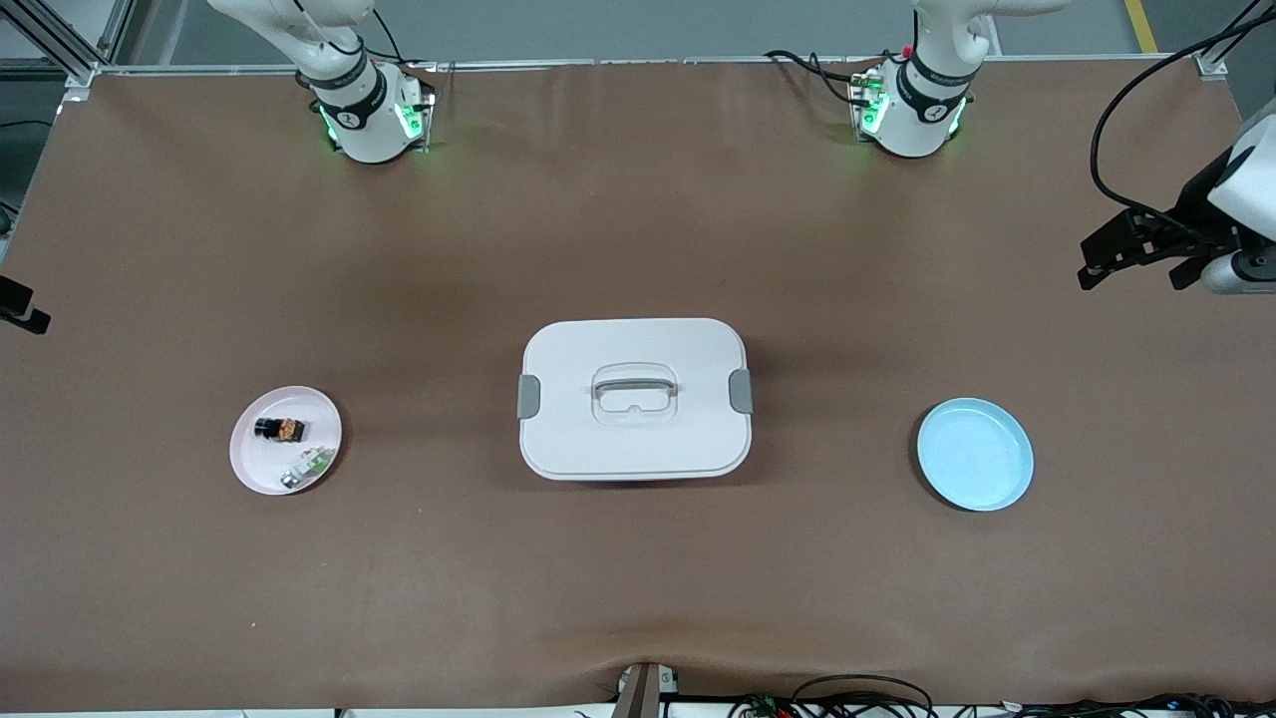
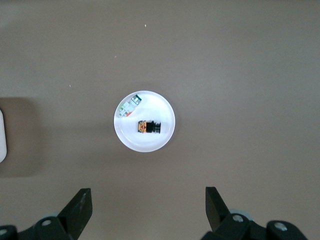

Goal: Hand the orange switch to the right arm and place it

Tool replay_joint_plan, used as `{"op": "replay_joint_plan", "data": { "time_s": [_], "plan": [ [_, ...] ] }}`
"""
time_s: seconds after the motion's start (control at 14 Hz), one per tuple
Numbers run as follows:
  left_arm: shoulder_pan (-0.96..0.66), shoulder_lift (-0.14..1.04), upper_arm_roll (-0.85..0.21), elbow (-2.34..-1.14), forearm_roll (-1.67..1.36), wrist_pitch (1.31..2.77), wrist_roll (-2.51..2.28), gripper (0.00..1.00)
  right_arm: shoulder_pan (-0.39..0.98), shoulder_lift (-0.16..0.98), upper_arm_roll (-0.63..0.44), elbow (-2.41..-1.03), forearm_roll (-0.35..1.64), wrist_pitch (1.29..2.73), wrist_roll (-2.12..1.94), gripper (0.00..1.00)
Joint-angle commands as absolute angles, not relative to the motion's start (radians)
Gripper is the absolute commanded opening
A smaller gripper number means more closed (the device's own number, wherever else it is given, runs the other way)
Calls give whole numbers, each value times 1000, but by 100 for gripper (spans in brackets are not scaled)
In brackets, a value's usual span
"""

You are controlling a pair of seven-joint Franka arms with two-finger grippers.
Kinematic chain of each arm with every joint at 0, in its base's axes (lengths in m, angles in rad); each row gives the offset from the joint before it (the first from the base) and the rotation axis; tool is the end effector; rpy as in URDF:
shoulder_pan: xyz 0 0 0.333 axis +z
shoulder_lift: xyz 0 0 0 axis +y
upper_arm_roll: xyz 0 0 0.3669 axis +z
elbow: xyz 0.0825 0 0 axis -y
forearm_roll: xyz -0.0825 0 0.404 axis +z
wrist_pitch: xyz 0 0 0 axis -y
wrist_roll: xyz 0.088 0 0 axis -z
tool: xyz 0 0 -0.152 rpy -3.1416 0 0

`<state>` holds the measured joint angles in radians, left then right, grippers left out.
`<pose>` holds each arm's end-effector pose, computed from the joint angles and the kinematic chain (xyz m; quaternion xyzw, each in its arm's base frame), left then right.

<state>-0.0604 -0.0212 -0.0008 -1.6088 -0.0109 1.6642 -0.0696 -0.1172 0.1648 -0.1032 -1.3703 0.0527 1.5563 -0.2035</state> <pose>0.5782 -0.0370 0.6325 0.9992 0.0045 0.0379 0.0079 0.6210 -0.1248 0.6287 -0.9998 0.0070 -0.0145 0.0152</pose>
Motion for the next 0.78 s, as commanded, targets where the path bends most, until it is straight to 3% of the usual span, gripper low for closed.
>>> {"op": "replay_joint_plan", "data": {
  "time_s": [0.0, 0.28, 0.71],
  "plan": [
    [-55, -20, -3, -1600, -23, 1667, -83, 100, -124, 158, -81, -1322, 52, 1468, -175, 100],
    [-54, -20, -2, -1600, -17, 1667, -66, 100, -103, 156, -84, -1318, 54, 1355, -114, 100],
    [-52, -18, -3, -1600, -15, 1667, -63, 100, -51, 129, -84, -1316, 25, 1347, -117, 100]
  ]
}}
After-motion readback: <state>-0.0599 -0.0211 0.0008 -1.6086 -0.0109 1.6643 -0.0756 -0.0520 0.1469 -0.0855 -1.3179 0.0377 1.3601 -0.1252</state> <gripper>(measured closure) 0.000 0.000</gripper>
